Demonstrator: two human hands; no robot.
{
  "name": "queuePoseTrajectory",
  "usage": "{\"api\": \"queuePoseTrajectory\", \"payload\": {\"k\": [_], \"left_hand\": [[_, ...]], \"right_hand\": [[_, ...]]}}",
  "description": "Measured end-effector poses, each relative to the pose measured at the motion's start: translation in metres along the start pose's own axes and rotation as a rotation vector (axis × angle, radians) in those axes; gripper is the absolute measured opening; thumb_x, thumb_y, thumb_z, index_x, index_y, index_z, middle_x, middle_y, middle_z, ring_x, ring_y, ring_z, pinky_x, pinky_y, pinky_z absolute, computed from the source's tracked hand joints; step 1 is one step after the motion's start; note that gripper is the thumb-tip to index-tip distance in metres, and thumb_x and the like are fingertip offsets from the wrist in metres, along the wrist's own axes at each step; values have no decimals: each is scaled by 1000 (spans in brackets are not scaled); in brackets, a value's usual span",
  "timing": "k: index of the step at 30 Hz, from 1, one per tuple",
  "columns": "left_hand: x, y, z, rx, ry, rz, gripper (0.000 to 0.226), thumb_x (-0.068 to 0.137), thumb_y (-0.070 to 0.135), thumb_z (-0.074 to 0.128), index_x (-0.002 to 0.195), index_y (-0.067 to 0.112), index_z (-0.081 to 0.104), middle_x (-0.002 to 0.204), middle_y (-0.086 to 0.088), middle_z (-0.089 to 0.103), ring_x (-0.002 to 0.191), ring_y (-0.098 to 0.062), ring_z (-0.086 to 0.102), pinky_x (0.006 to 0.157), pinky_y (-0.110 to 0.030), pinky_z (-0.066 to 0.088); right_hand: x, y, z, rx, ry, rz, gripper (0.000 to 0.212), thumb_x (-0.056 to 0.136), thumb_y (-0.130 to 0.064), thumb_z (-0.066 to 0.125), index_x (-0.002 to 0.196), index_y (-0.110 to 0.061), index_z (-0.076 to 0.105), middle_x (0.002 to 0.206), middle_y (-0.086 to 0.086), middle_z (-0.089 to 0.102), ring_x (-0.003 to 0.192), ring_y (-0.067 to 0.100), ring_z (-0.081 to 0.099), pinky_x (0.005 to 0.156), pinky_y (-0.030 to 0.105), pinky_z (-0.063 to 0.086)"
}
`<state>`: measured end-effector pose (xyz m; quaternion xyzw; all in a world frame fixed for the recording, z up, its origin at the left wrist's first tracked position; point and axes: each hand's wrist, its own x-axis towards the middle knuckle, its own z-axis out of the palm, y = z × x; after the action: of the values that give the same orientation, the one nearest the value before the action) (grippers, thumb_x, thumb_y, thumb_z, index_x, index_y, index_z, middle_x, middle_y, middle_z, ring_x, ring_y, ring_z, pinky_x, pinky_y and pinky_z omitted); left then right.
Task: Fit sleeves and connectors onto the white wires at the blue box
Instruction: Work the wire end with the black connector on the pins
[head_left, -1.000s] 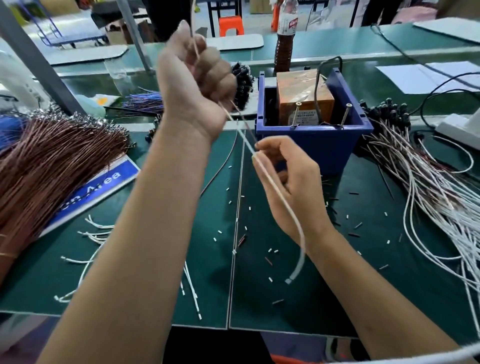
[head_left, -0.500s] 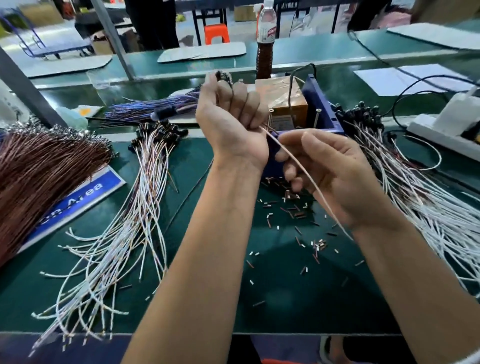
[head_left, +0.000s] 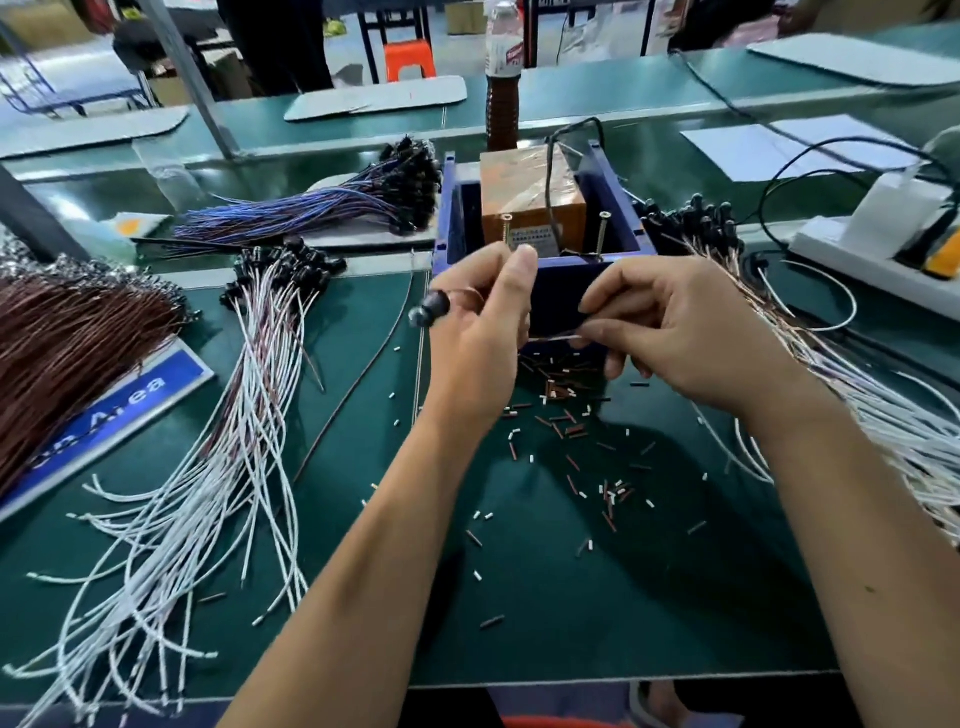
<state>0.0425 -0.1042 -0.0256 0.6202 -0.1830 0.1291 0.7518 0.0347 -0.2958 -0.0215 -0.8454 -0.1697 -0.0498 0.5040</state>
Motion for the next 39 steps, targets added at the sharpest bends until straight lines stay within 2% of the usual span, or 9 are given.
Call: {"api": "queuePoseTrajectory", "payload": {"k": [4, 11, 14, 19, 23, 27, 32, 35, 39], "left_hand": [[-16, -13, -7, 254, 2, 55, 37, 101, 19, 57, 70, 5, 43, 61, -14, 37, 56, -27, 33, 53, -38, 28], [-22, -23, -12, 640, -113, 196, 13, 82, -6, 66, 87, 6, 68, 81, 1, 65, 74, -16, 59, 66, -30, 47], [-23, -24, -13, 654, -200, 199, 16, 81, -2, 63, 91, 8, 70, 79, 3, 68, 66, -8, 58, 62, -23, 45], [-23, -27, -16, 627, -311, 122, 21, 75, -3, 66, 92, 10, 67, 68, 2, 66, 48, -9, 45, 51, -17, 34], [-22, -29, -16, 602, -298, 88, 16, 79, -3, 73, 87, 10, 68, 65, -2, 64, 46, -10, 43, 48, -22, 33], [-20, -33, -15, 601, -206, 91, 13, 81, -4, 74, 84, 9, 72, 65, -6, 68, 54, -26, 58, 49, -36, 46], [-19, -35, -15, 645, -198, 65, 14, 79, -2, 75, 84, 11, 77, 65, 3, 70, 55, -14, 60, 51, -26, 47], [-19, -34, -14, 639, -204, 66, 13, 80, -2, 75, 81, 11, 76, 61, 10, 65, 50, -4, 53, 51, -16, 38], [-18, -32, -13, 615, -175, 75, 16, 81, -7, 74, 78, 9, 75, 60, 14, 60, 51, -3, 49, 52, -19, 36]], "right_hand": [[0, 10, 10, -108, 11, 15, 13, 88, -9, 82, 85, -22, 78, 70, -4, 77, 52, 15, 70, 49, 20, 50], [-9, 14, 23, -99, 59, -16, 12, 83, -8, 85, 82, -19, 78, 64, -1, 73, 49, 20, 67, 51, 28, 57], [-11, 16, 23, -43, 58, -11, 14, 83, -7, 85, 80, -19, 78, 63, 1, 72, 49, 20, 64, 50, 26, 54], [-11, 20, 20, -7, 54, -2, 12, 82, -30, 86, 82, -20, 79, 64, 4, 72, 51, 26, 65, 53, 34, 54], [-10, 20, 21, 30, 78, 0, 26, 76, -46, 81, 79, -21, 77, 63, 4, 72, 48, 19, 62, 49, 28, 52], [-9, 25, 19, 108, 54, 51, 7, 90, -21, 81, 84, -21, 78, 67, 2, 74, 49, 12, 63, 49, 19, 48], [-9, 27, 20, 93, 60, 41, 18, 96, -12, 76, 83, -25, 77, 68, -1, 73, 52, 11, 63, 51, 23, 52], [-9, 27, 21, 85, 77, 17, 17, 97, -11, 74, 85, -24, 77, 68, -2, 72, 52, 12, 62, 53, 21, 51], [-10, 26, 21, 113, 126, -2, 15, 97, -13, 74, 88, -24, 78, 73, 5, 75, 53, 13, 64, 53, 21, 52]]}}
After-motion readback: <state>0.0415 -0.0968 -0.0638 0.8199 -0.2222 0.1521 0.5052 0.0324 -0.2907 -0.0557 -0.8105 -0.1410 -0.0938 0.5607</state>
